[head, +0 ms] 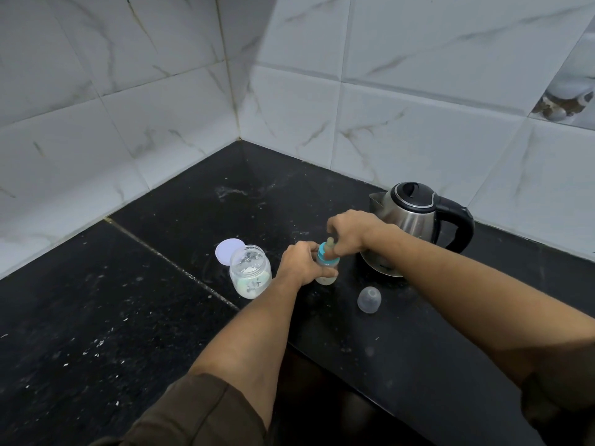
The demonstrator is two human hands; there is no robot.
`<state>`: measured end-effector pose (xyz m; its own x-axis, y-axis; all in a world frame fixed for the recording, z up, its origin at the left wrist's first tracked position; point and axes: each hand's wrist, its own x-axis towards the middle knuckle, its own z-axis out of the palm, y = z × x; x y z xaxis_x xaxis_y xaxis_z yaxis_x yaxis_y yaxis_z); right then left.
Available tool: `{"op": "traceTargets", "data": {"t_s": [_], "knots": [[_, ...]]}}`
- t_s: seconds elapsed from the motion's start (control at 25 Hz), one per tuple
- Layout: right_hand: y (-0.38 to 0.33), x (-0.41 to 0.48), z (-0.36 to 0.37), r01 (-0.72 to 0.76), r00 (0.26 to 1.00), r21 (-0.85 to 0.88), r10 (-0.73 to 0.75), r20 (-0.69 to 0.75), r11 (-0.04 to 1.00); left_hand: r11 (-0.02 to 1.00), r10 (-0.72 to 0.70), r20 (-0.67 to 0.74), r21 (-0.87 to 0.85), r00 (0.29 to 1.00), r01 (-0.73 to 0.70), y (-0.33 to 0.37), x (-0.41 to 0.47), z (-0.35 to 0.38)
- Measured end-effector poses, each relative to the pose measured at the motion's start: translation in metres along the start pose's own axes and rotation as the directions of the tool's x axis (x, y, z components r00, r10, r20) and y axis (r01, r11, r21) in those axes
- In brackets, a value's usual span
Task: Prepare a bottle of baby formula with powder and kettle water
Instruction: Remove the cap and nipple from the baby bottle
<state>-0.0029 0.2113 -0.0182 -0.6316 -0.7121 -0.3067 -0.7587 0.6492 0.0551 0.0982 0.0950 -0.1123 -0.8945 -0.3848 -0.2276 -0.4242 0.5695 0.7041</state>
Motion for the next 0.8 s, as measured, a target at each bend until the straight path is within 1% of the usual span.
{"op": "traceTargets", "data": {"t_s": [0.04, 0.12, 0.2, 0.36, 0.4, 0.48, 0.6, 0.68, 0.72, 0.8], "knots": [[-0.001, 0.0, 0.0, -0.031, 1.0, 0.013, 0.031, -0.004, 0.999, 1.0, -0.003, 0.005, 0.004, 1.0, 0.003, 0.001, 0.0, -0.001], [-0.004, -0.001, 0.002, -0.029, 1.0, 0.029, 0.029, 0.003, 0.999, 1.0, -0.011, 0.02, 0.013, 1.0, 0.01, 0.002, -0.001, -0.001], [-0.009, -0.002, 0.004, 0.012, 1.0, 0.02, -0.012, 0.016, 1.0, 1.0, -0.011, 0.014, 0.023, 1.0, 0.011, 0.002, -0.001, -0.001], [-0.011, -0.005, -0.003, 0.164, 0.983, -0.018, -0.161, 0.09, 0.986, 0.999, -0.01, 0.008, 0.034, 1.0, 0.01, 0.004, -0.001, -0.002], [-0.012, -0.005, -0.004, 0.173, 0.981, -0.021, -0.17, 0.092, 0.985, 0.999, -0.014, 0.013, 0.036, 1.0, 0.013, 0.004, -0.001, -0.002], [-0.014, -0.005, -0.005, 0.119, 0.991, -0.004, -0.118, 0.064, 0.993, 0.999, -0.015, 0.021, 0.047, 1.0, 0.014, 0.005, -0.001, -0.003], [-0.017, -0.005, -0.002, -0.029, 0.999, 0.014, 0.029, 0.023, 0.999, 0.999, -0.004, 0.019, 0.054, 1.0, 0.003, 0.005, -0.002, -0.004], [-0.019, -0.005, 0.002, -0.046, 0.999, 0.001, 0.046, 0.014, 0.999, 0.999, 0.0, 0.016, 0.048, 1.0, 0.0, 0.005, -0.002, -0.004], [-0.019, -0.005, 0.002, -0.015, 1.0, -0.004, 0.015, 0.023, 1.0, 0.999, -0.002, 0.012, 0.045, 1.0, 0.001, 0.005, -0.002, -0.003], [-0.018, -0.005, 0.001, 0.096, 0.993, -0.02, -0.095, 0.069, 0.995, 0.999, -0.007, 0.009, 0.041, 1.0, 0.006, 0.005, -0.002, -0.003]]}}
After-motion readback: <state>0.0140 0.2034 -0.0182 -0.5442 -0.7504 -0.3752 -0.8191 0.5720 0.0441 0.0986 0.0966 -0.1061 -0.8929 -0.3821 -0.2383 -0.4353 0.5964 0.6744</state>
